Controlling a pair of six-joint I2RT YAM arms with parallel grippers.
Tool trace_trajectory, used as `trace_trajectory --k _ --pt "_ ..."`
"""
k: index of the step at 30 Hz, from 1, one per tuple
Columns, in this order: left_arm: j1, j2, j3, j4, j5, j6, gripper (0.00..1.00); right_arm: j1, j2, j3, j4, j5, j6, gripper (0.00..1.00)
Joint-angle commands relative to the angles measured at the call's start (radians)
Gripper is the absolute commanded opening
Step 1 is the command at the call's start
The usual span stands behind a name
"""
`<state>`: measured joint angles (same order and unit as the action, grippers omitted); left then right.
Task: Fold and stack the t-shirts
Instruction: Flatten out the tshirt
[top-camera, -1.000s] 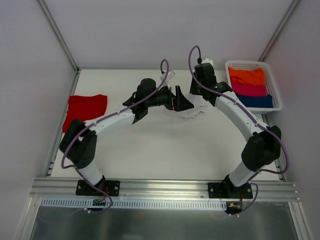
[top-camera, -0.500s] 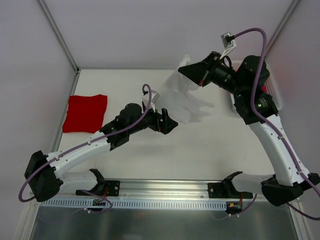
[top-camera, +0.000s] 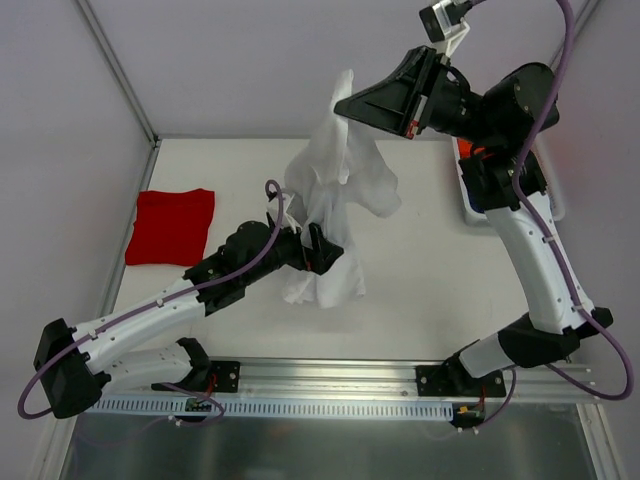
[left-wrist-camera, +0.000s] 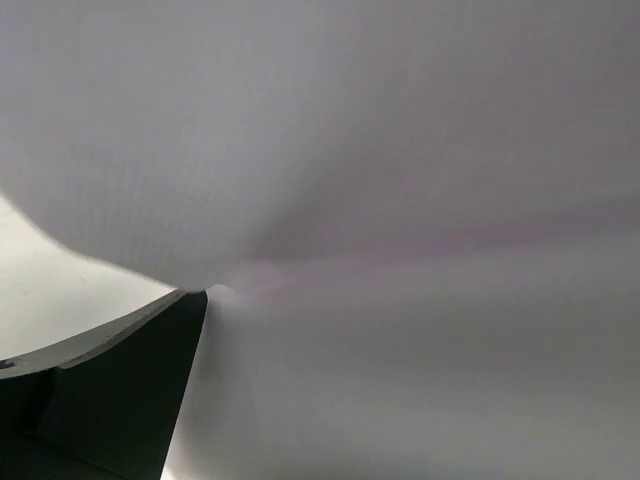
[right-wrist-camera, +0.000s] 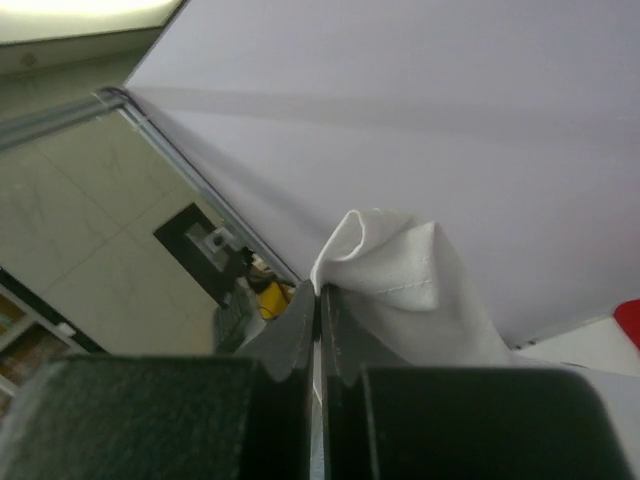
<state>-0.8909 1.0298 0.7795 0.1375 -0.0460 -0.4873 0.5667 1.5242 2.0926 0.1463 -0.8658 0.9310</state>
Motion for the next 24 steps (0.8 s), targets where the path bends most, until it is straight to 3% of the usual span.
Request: trace_trajectory --k 1,6,13,19,24 --pt "-0.008 -0.005 0.012 -0.041 -0.081 -0.004 0.99 -0.036 -0.090 -0.104 -0.118 0.025 -0.190 0.01" --pt "-0.008 0.000 0.038 -0.173 -0.159 0.009 0.99 -0.151 -0.237 -0.585 -0.228 0.252 -0.411 0.01" --pt "-0.008 0.009 -0.039 -0.208 -0.193 -0.013 0.99 -0.176 -0.219 -0.893 -0.232 0.462 -0.549 0.01" --pt "-0.008 0.163 0.016 -0.217 -0.170 -0.002 0.99 -0.180 -0.100 -0.869 -0.321 0.698 -0.642 0.00" --pt "-0.010 0.279 0.061 -0.187 -0.175 -0.028 0.99 -0.202 0.031 -0.682 -0.428 0.836 -0.718 0.01"
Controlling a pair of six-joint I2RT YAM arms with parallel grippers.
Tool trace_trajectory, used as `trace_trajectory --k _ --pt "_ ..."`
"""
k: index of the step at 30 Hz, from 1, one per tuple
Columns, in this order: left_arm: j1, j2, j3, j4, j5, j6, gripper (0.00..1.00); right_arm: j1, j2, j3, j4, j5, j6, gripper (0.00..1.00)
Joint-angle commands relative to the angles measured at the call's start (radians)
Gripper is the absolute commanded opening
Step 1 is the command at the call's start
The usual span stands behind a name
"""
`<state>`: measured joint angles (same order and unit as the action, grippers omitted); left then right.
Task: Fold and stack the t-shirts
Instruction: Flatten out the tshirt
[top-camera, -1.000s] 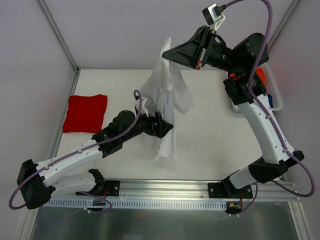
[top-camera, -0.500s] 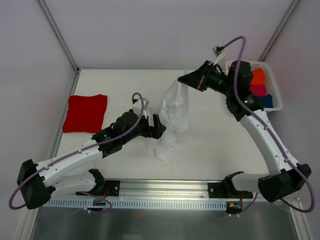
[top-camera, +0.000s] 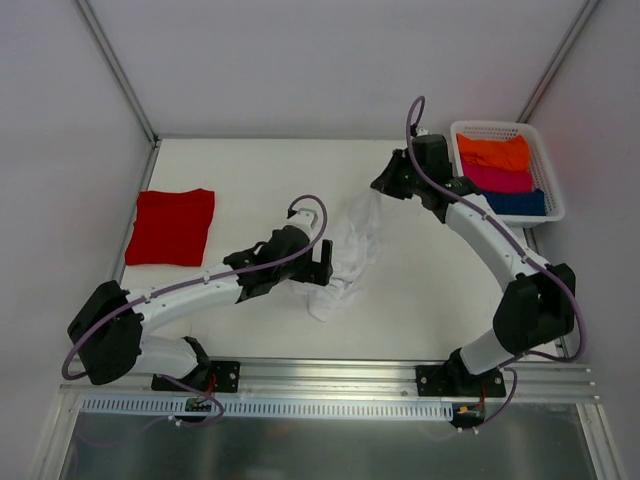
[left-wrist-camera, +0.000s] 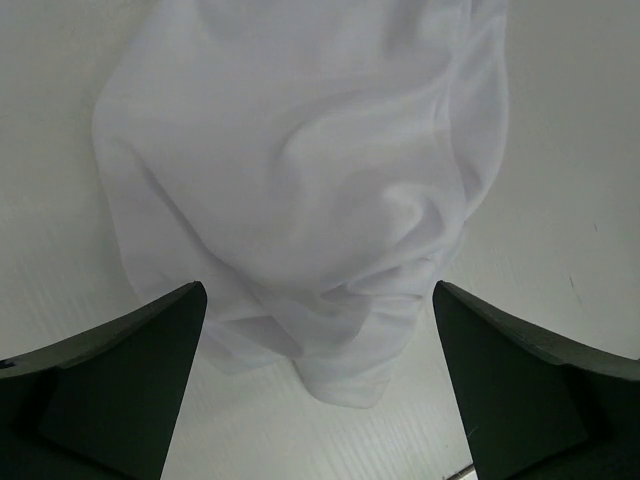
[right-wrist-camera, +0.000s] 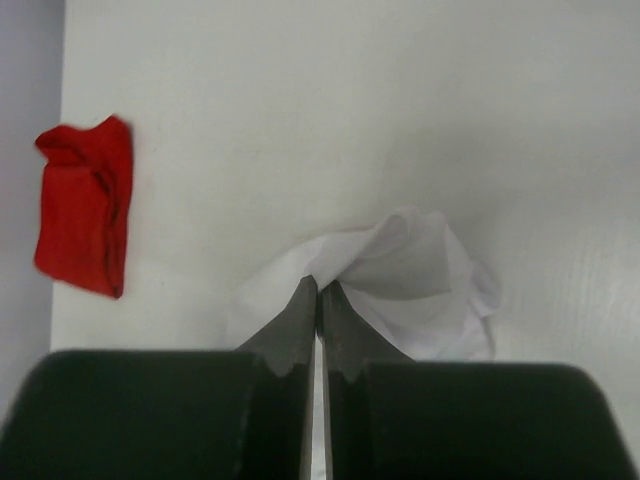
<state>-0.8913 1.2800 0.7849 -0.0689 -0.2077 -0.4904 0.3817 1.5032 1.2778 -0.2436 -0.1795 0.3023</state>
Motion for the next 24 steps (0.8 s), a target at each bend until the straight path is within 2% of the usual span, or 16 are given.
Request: trace_trajectory --k 1,9,11,13,14,15,17,19,20,23,24 --pt "-0.009 0.038 0.059 0.026 -0.012 -0.027 0.99 -0.027 0.072 0.165 -0.061 0.213 -0.113 0.00" --pt "-0.021 0.116 0.103 0.034 0.112 -0.045 0.99 -0.096 0.209 0.372 -0.147 0.458 -0.137 0.00" --pt "-0.058 0.119 0.099 0.034 0.090 -0.057 0.99 -0.107 0.238 0.419 -0.198 0.540 -0.164 0.00" --pt "-0.161 0.122 0.096 0.021 0.013 -0.050 0.99 -0.115 0.287 0.483 -0.238 0.607 -0.180 0.00" --pt "-0.202 0.131 0.100 0.008 -0.072 -0.050 0.99 -0.115 0.301 0.494 -0.262 0.629 -0.187 0.01" --pt "-0.283 0.137 0.108 -0.005 -0.119 -0.051 0.99 -0.119 0.313 0.503 -0.272 0.633 -0.189 0.00" --pt "-0.362 0.169 0.114 -0.028 -0.273 -0.082 0.99 -0.129 0.339 0.506 -0.290 0.626 -0.186 0.01" --pt "-0.440 0.188 0.128 -0.026 -0.358 -0.123 0.99 -0.132 0.348 0.483 -0.290 0.601 -0.181 0.01" --pt "-0.449 0.202 0.138 -0.028 -0.405 -0.175 0.87 -0.133 0.347 0.471 -0.287 0.597 -0.180 0.00" --pt "-0.451 0.209 0.151 -0.026 -0.435 -0.275 0.56 -0.132 0.335 0.421 -0.260 0.578 -0.172 0.01" --pt "-0.451 0.209 0.145 -0.017 -0.430 -0.275 0.57 -0.132 0.331 0.416 -0.258 0.577 -0.173 0.01"
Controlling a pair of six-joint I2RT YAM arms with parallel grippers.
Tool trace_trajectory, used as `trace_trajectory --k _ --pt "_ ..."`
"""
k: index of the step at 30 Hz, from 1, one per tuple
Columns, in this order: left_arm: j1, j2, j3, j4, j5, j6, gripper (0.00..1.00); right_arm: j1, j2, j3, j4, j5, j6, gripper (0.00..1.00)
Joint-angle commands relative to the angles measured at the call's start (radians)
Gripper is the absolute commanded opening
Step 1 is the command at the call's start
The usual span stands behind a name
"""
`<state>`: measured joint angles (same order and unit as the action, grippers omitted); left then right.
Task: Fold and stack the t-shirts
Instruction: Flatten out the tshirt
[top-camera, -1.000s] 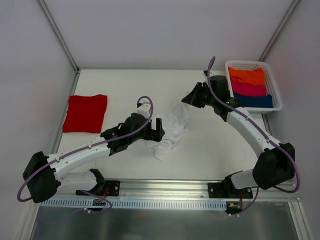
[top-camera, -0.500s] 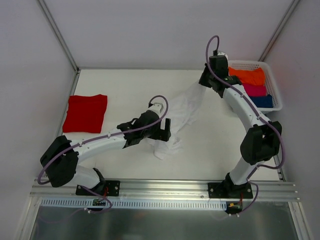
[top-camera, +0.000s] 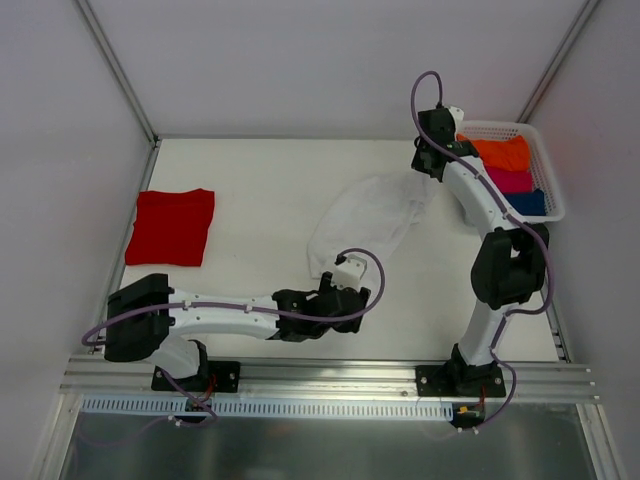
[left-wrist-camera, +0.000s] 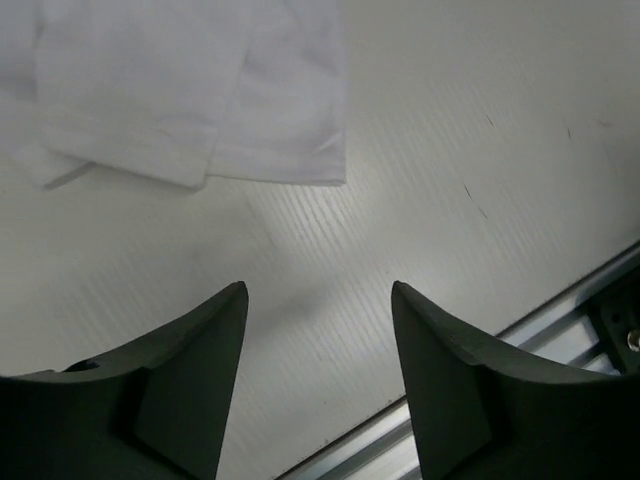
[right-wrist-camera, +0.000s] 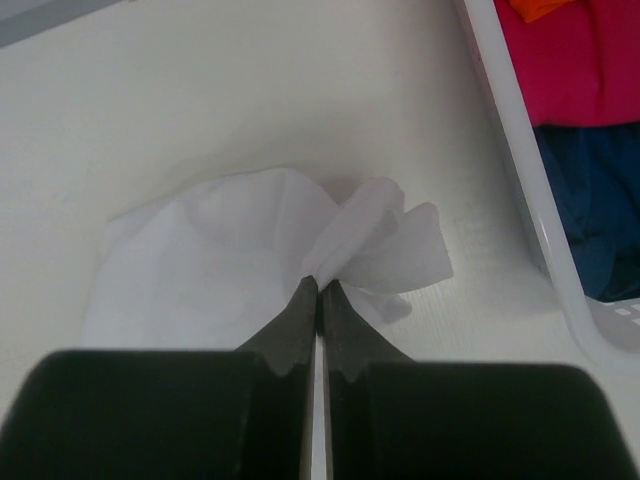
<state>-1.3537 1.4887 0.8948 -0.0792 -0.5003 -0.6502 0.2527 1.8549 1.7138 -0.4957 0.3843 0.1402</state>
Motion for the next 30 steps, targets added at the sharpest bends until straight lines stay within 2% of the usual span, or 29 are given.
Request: trace_trajectory --k 1,2,4,5,6,8,10,13,16,21,27,30 --pt "0.011 -0.002 0.030 0.010 -0.132 -0.062 0.62 -0.004 -0.026 -0.022 -0.007 0.007 -0.019 0.02" --pt "0.013 -0.008 0.012 0.066 -0.121 -0.022 0.98 -0.003 -0.031 -0.031 -0.007 0.001 -0.025 0.11" --pt "0.011 -0.046 -0.034 0.160 -0.110 0.085 0.99 -0.004 -0.043 -0.039 -0.007 -0.021 -0.037 0.37" --pt "0.013 -0.060 -0.087 0.212 -0.127 0.134 0.99 -0.003 -0.058 -0.055 -0.006 -0.031 -0.037 0.56" --pt "0.011 -0.068 -0.112 0.317 -0.208 0.188 0.99 -0.004 -0.069 -0.066 -0.003 -0.050 -0.037 0.59" --pt "0.051 -0.044 -0.122 0.360 -0.256 0.309 0.99 -0.004 -0.107 -0.101 0.028 -0.065 -0.025 0.61" --pt "0.091 0.026 -0.109 0.390 -0.207 0.400 0.99 -0.003 -0.132 -0.160 0.064 -0.088 -0.011 0.62" --pt "0.119 0.149 -0.082 0.462 -0.201 0.498 0.99 -0.001 -0.172 -0.215 0.085 -0.117 0.004 0.64" --pt "0.134 0.253 -0.021 0.458 -0.179 0.555 0.99 -0.001 -0.209 -0.259 0.091 -0.139 0.006 0.64" --pt "0.142 0.354 0.078 0.363 -0.150 0.555 0.99 0.000 -0.273 -0.313 0.095 -0.136 -0.011 0.66" --pt "0.142 0.314 0.064 0.296 -0.191 0.538 0.99 0.000 -0.316 -0.329 0.086 -0.142 -0.025 0.67" --pt "0.140 0.314 0.101 0.210 -0.240 0.534 0.99 0.008 -0.321 -0.336 0.091 -0.157 -0.021 0.67"
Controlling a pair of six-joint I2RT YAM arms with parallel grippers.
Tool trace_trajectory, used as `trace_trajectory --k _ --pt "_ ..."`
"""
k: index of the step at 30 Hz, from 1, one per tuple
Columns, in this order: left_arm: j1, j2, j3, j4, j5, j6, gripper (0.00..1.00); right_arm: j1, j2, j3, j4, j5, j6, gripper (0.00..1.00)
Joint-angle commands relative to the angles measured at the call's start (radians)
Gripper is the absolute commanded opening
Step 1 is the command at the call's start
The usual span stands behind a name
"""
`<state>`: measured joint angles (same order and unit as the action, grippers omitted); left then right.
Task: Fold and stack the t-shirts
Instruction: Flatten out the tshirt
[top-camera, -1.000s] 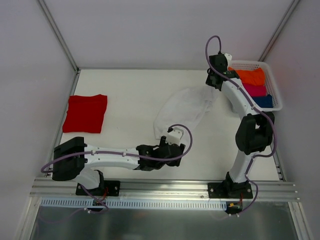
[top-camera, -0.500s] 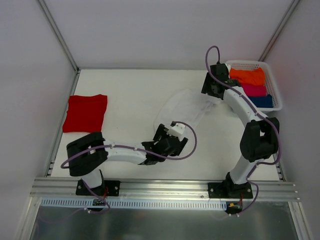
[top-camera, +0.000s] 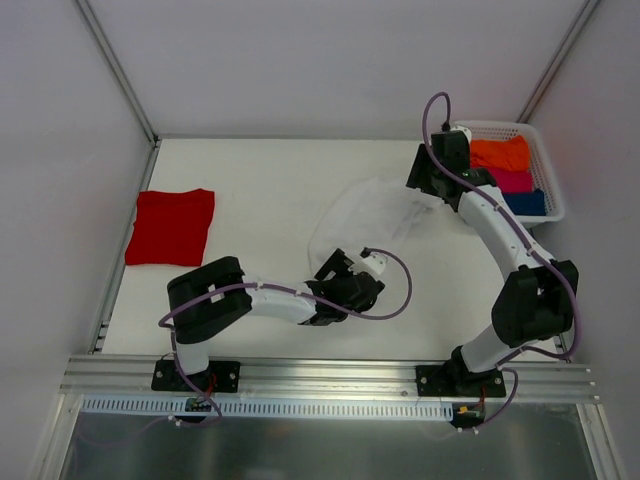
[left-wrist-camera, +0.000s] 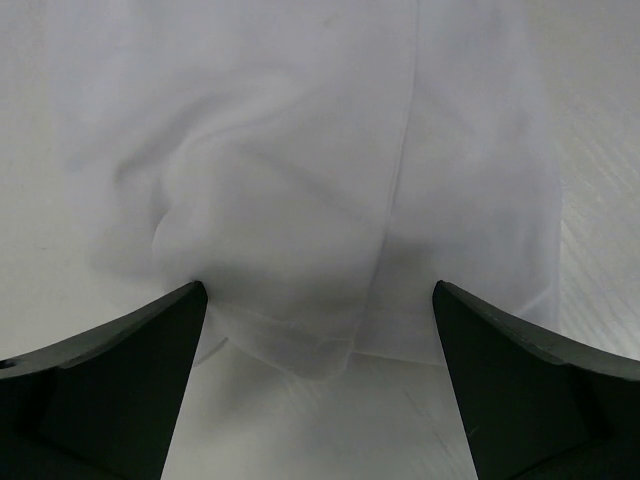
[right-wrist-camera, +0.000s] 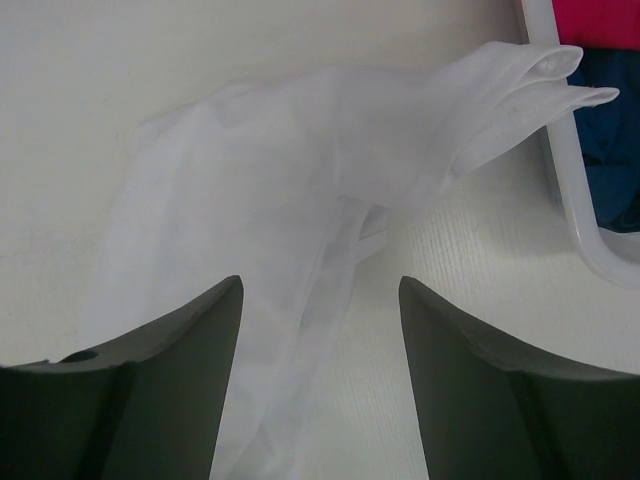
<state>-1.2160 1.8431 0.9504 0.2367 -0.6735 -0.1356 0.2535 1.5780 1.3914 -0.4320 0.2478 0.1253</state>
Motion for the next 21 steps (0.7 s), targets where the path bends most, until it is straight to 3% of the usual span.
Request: trace_trajectory --k 1,5,9,13,21 --pt "0.001 -0.042 0.056 -0.132 -0.086 0.013 0.99 0.012 -0.042 -0.017 0.027 -0.021 -0.009 0.67" --pt "-0.004 -0.067 0.070 -0.189 -0.162 -0.004 0.98 0.027 -0.030 -0.026 0.027 0.002 -0.024 0.68" --pt "-0.004 -0.053 0.080 -0.203 -0.196 -0.022 0.70 0.038 -0.010 -0.037 0.030 -0.004 -0.024 0.68" --pt "-0.004 -0.024 0.099 -0.224 -0.175 -0.033 0.56 0.052 0.000 -0.046 0.038 0.005 -0.030 0.68" --pt "-0.005 -0.027 0.116 -0.286 -0.094 -0.104 0.59 0.059 0.011 -0.032 0.029 0.008 -0.035 0.68"
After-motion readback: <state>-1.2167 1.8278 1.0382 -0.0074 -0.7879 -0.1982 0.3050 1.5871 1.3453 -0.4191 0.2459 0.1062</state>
